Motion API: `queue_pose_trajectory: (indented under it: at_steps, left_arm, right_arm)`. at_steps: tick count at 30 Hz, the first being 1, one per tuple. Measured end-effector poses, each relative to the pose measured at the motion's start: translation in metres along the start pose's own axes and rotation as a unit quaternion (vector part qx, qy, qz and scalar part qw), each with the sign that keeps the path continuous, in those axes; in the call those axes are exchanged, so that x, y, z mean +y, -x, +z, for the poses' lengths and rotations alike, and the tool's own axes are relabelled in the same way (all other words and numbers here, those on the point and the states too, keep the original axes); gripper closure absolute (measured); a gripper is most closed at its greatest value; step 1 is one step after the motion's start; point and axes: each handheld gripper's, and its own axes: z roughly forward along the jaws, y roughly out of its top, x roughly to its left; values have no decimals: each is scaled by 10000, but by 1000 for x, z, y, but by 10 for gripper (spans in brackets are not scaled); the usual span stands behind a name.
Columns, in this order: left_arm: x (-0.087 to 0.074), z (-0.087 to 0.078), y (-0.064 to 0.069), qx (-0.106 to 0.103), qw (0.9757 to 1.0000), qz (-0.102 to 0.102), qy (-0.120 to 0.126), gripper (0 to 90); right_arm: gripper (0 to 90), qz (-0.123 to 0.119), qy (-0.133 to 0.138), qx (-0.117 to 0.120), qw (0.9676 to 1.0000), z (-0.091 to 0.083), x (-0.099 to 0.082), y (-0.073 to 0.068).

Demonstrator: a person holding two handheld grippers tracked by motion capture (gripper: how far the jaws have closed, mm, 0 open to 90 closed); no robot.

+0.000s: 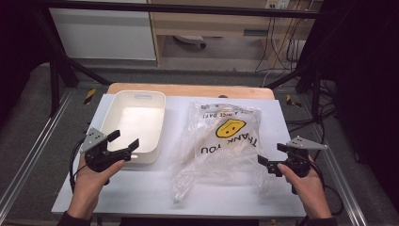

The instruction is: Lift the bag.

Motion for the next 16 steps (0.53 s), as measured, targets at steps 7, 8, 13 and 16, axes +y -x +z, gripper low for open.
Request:
queue_pose_trajectory:
  at_steps: [7, 8, 13, 16]
  left_arm:
    - [-6, -10, -4, 71, 10000, -57, 26, 162]
    - [-7, -12, -5, 76, 9999, -58, 37, 158]
    - [-17, -22, -10, 58, 9998, -151, 134, 110]
    - [-23, -25, -12, 53, 9996, -234, 165, 82]
  right_arm:
    - [39, -151, -171, 176, 9996, 15, -4, -15]
    - [39, -177, -178, 159, 9996, 18, -6, -16]
    - [38, -239, -168, 132, 9995, 25, -17, -19]
    - [36, -219, -37, 118, 9997, 26, -19, -19]
